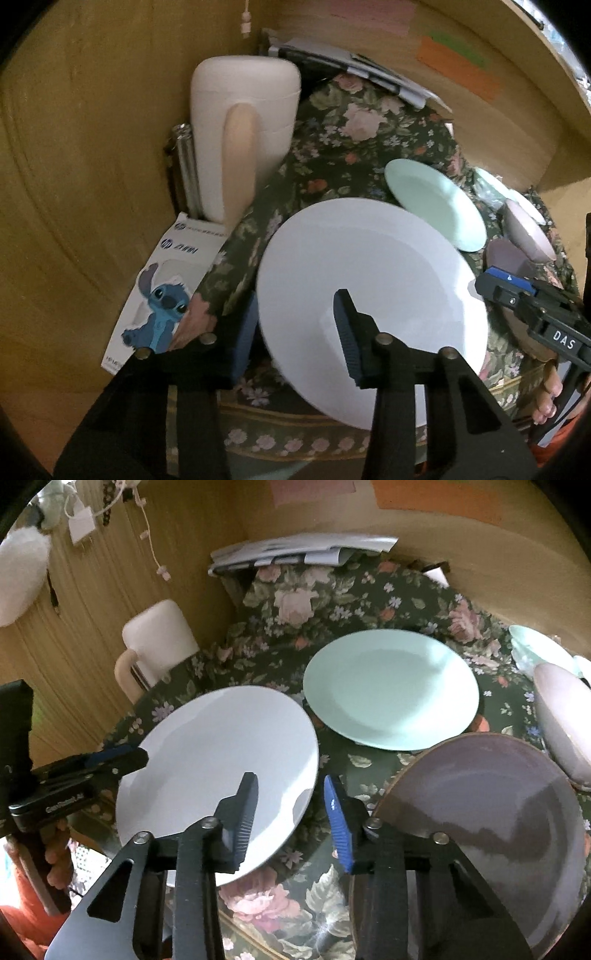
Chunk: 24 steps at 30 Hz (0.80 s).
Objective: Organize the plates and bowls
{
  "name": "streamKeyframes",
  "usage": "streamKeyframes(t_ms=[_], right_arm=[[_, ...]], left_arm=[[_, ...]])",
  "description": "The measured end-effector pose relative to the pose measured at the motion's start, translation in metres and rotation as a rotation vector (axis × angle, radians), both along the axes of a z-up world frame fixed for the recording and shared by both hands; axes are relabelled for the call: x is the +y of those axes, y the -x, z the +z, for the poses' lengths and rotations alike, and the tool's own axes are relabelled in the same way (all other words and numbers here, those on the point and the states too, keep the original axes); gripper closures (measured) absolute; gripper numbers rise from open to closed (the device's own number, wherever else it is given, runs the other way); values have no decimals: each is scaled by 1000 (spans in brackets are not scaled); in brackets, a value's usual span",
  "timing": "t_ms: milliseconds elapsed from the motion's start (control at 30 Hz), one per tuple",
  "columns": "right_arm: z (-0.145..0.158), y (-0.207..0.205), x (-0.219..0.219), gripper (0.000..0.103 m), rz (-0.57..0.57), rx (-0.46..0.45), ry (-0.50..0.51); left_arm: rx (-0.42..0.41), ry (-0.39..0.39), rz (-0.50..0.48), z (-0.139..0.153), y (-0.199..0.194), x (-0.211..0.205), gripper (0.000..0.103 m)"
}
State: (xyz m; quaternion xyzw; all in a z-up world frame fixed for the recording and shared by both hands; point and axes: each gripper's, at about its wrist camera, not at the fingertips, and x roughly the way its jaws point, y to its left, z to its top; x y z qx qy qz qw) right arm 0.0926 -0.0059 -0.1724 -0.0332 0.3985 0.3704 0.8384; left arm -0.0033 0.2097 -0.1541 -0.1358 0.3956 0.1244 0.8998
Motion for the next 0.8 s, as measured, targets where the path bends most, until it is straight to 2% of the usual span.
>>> streamKeyframes(t_ms=[167, 400, 567, 800], right_arm=[[-6, -6, 5, 75, 9, 28, 20], [-10, -14, 13, 78, 18, 46, 55], [-16, -21, 17, 79, 25, 91, 39], [-16, -20, 16, 79, 16, 87, 25]], left_arm=[[38, 20, 32, -12, 0, 8, 66], [40, 78, 19, -17, -7, 12, 73], [40, 64, 16, -18, -9, 12, 75], [43, 54, 1, -19, -13, 12, 75]])
